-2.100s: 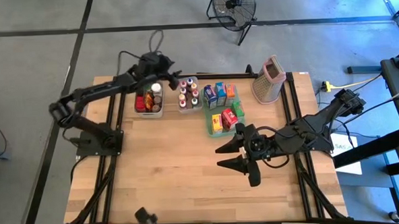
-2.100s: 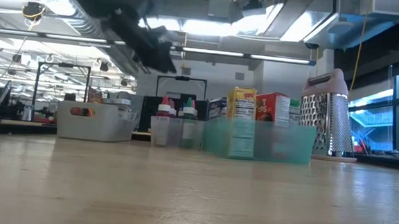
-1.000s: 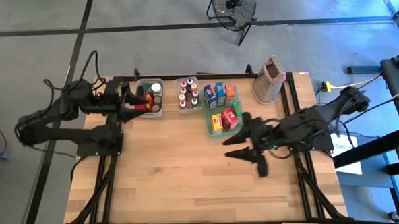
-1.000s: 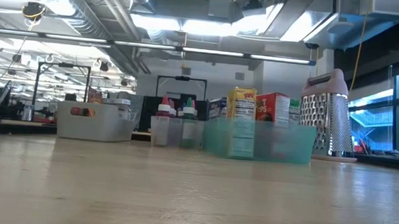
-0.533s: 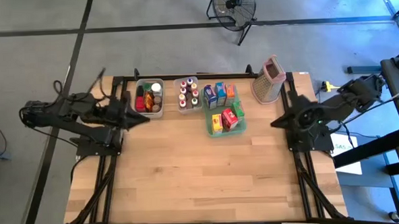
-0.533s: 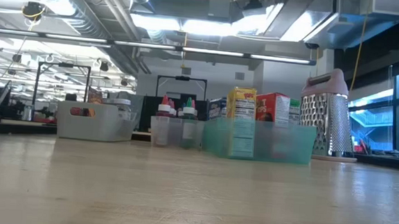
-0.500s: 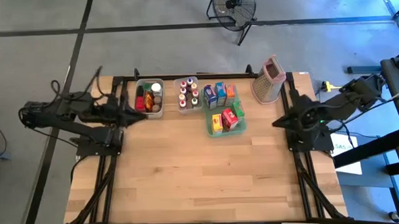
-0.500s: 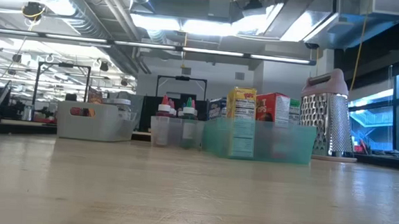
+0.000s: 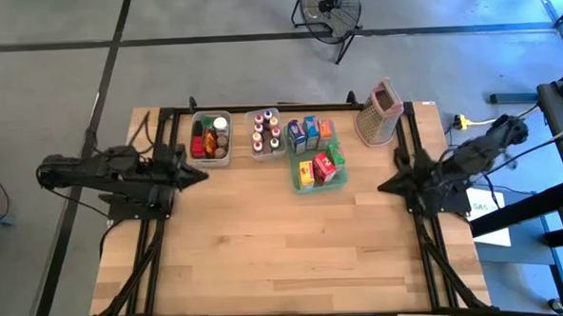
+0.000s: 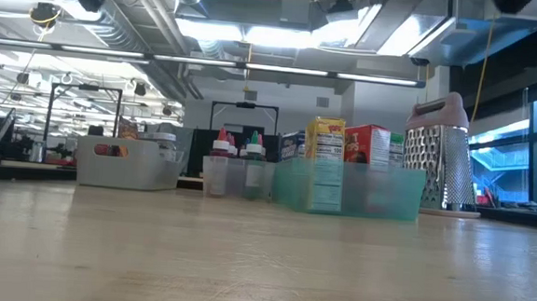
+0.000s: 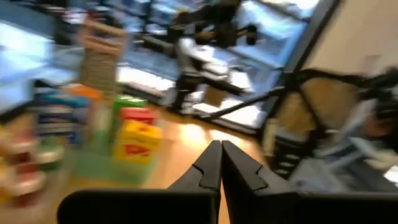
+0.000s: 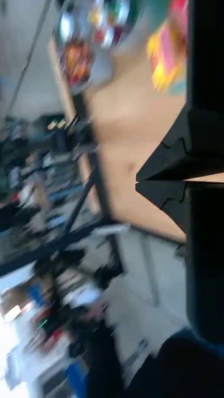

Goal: Pick & Place Kitchen Items
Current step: Return to Home Position

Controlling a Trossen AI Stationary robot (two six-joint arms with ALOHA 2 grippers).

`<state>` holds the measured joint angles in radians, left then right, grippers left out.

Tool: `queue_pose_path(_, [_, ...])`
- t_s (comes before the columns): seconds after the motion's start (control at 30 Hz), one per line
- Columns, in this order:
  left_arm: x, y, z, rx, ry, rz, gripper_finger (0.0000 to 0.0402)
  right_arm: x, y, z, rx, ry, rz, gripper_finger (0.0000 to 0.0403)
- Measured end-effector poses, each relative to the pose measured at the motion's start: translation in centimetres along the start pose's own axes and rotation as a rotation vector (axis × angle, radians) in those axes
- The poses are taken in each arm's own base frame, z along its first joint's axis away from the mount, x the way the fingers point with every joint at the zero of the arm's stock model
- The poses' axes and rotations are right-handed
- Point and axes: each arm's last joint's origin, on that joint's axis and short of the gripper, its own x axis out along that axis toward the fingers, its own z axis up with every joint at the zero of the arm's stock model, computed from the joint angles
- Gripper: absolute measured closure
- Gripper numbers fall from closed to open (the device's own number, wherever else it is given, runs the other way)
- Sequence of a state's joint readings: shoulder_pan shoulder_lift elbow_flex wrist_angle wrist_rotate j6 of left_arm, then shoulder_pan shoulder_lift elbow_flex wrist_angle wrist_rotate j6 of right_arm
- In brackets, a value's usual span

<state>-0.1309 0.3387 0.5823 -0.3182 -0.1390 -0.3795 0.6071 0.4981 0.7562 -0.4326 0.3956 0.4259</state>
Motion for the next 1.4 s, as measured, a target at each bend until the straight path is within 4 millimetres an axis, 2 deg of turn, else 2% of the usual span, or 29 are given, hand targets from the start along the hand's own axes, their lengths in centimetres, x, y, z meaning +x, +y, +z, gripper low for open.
queue_pose_path(0.2, [2.2,0.8,-3.8,-0.034,-0.053,-0.166,0.0400,3.1,-1.4,-6.5,0.084,-0.153,0.102,0.0402])
queue_pose_path(0.37, [2.9,1.5,-6.0,-0.029,-0.078,-0.176,0.0400,4.0,-2.2,-9.3,0.161,-0.235,0.178,0.0402])
queue_pose_path(0.8, [3.3,2.5,-8.8,0.018,-0.031,-0.182,0.0399,4.3,-2.9,-11.0,0.179,-0.224,0.169,0.0402])
queue_pose_path(1.1, [2.9,3.0,-10.0,-0.005,-0.031,-0.195,0.0399,4.5,-3.9,-13.2,0.236,-0.216,0.119,0.0402])
queue_pose_path(1.27, [2.8,3.6,-11.5,-0.032,-0.009,-0.204,0.0399,4.4,-4.5,-14.3,0.283,-0.239,0.137,0.0402])
queue_pose_path(1.4, [2.7,4.0,-12.5,-0.061,-0.001,-0.198,0.0400,4.4,-4.5,-14.3,0.282,-0.239,0.127,0.0402])
